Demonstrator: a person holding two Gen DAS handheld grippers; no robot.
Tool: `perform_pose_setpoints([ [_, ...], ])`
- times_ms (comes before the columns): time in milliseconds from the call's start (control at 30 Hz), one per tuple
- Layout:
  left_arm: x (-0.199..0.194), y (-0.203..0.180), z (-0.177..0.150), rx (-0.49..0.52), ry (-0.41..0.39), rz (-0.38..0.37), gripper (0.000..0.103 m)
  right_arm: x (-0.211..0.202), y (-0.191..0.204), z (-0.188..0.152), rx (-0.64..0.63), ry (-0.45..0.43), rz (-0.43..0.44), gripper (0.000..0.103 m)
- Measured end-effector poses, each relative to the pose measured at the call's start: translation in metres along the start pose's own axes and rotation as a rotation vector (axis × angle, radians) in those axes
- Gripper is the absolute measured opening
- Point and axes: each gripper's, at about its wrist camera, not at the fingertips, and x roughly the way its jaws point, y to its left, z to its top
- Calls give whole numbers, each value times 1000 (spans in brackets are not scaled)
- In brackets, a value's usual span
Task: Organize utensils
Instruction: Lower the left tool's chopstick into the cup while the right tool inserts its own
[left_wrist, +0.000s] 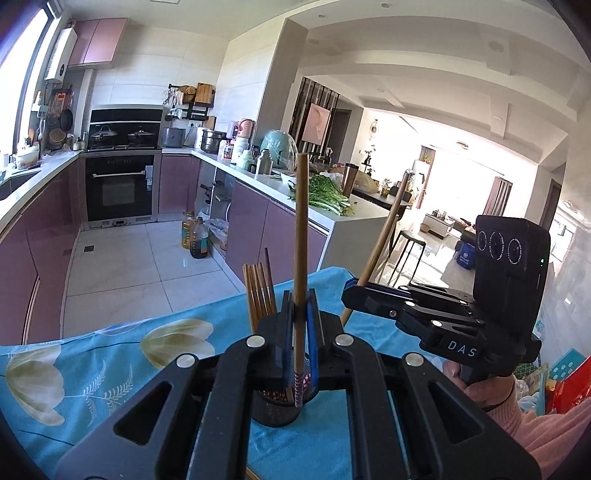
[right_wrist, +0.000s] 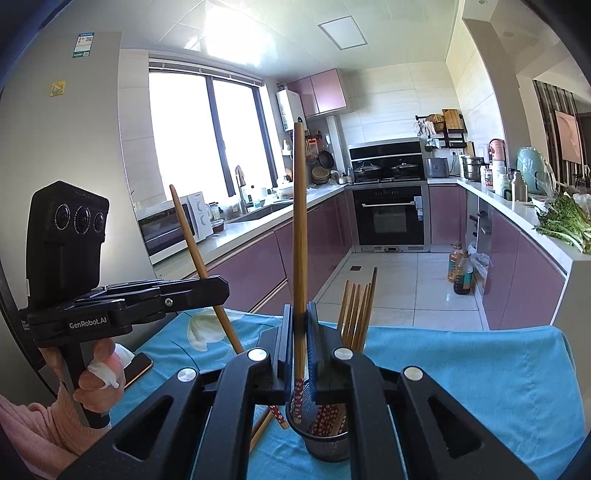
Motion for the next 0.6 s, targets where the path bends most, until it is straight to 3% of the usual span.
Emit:
perform_pose_setpoints([
  [600,24,5,-4,-15,27,34,7,19,-7,1,15,32,-13,6],
])
